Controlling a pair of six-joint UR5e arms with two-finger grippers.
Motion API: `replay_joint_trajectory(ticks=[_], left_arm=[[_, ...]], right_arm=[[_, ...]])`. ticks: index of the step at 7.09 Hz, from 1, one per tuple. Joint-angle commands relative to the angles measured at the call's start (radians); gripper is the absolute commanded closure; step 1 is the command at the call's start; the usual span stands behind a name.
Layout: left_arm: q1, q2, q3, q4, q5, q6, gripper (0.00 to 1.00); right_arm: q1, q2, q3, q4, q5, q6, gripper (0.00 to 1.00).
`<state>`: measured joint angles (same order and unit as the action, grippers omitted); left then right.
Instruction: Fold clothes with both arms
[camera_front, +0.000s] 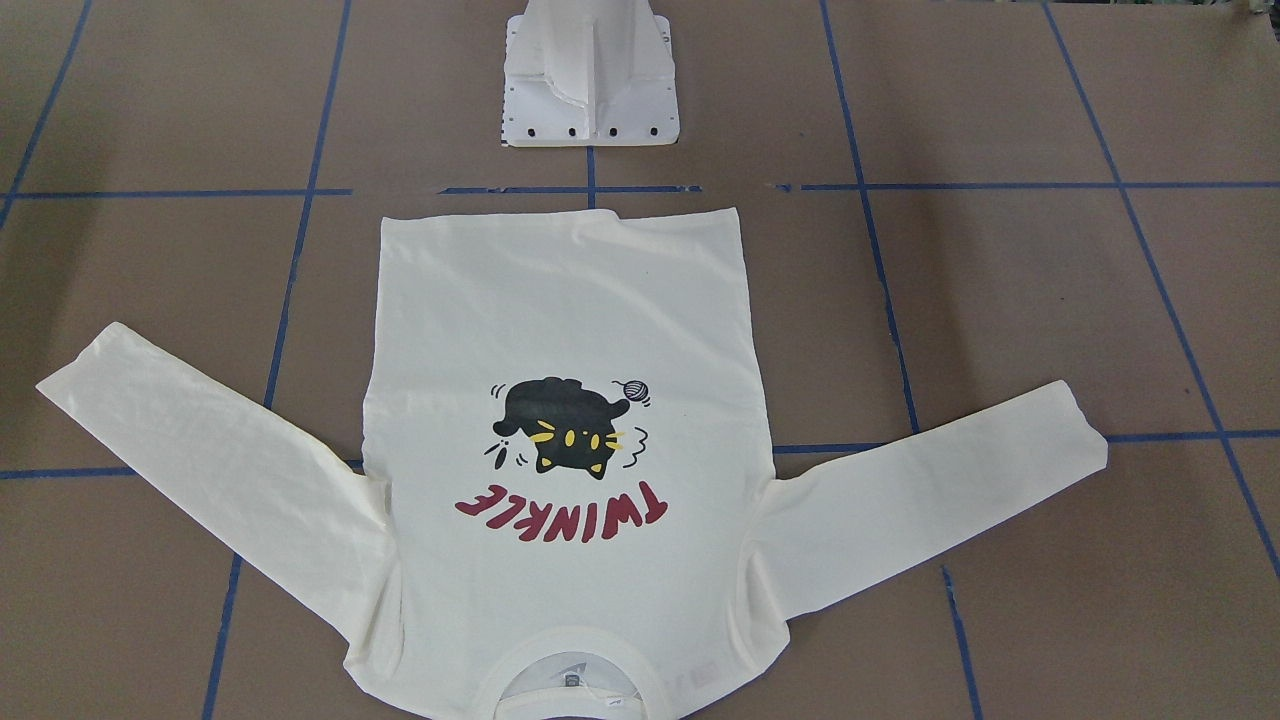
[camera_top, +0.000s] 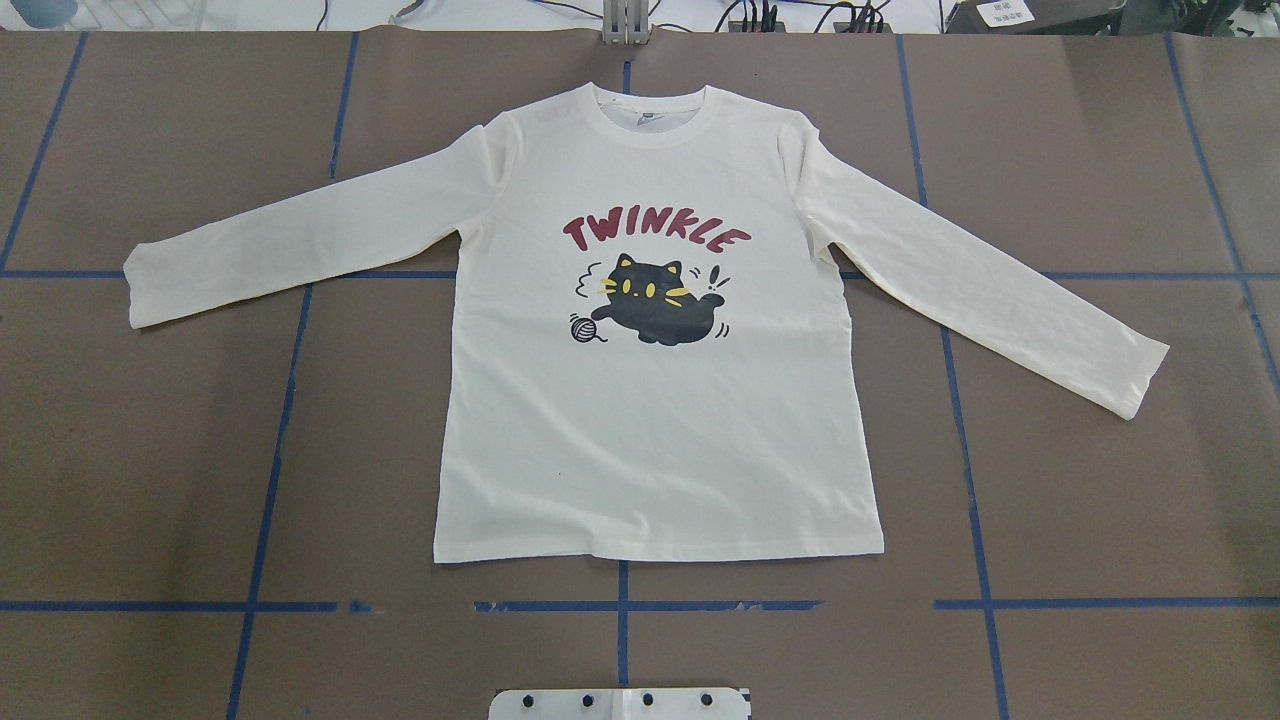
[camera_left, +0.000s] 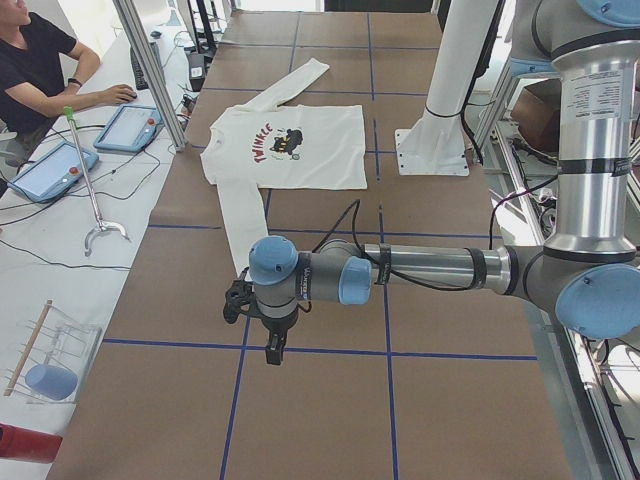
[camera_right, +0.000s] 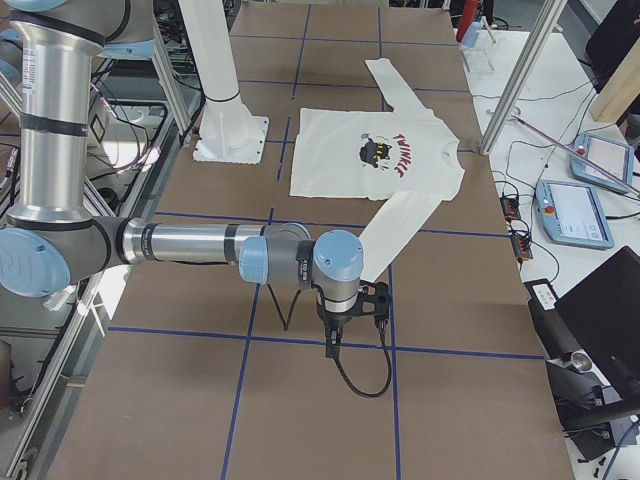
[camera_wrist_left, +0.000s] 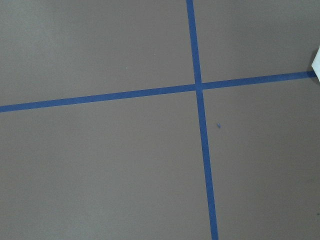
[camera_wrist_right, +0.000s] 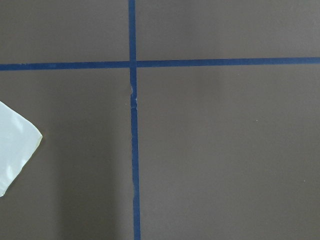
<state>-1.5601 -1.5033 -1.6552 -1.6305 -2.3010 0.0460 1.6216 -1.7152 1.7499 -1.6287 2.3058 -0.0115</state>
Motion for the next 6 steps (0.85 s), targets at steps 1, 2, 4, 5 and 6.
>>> replay_joint_trajectory(ticks=[1, 2, 4, 5, 6], left_arm=[[0.000, 0.000, 0.002, 0.000, -0.001, -0.002, 0.00], [0.002, 0.000, 0.002, 0.000, -0.001, -0.002, 0.00], [0.003, -0.018, 0.000, -0.006, -0.001, -0.002, 0.00], [0.003, -0.034, -0.012, -0.012, -0.005, -0.002, 0.00], [0.009, -0.052, 0.000, -0.058, -0.001, -0.006, 0.00]], right_arm=[[0.000, 0.005, 0.002, 0.003, 0.007, 0.007, 0.00], [-0.002, 0.006, 0.003, 0.006, 0.009, 0.010, 0.00], [-0.029, 0.049, 0.028, 0.007, 0.023, 0.021, 0.00], [-0.035, 0.071, 0.016, 0.007, 0.027, 0.021, 0.00], [-0.060, 0.065, 0.007, 0.057, 0.071, 0.034, 0.00]])
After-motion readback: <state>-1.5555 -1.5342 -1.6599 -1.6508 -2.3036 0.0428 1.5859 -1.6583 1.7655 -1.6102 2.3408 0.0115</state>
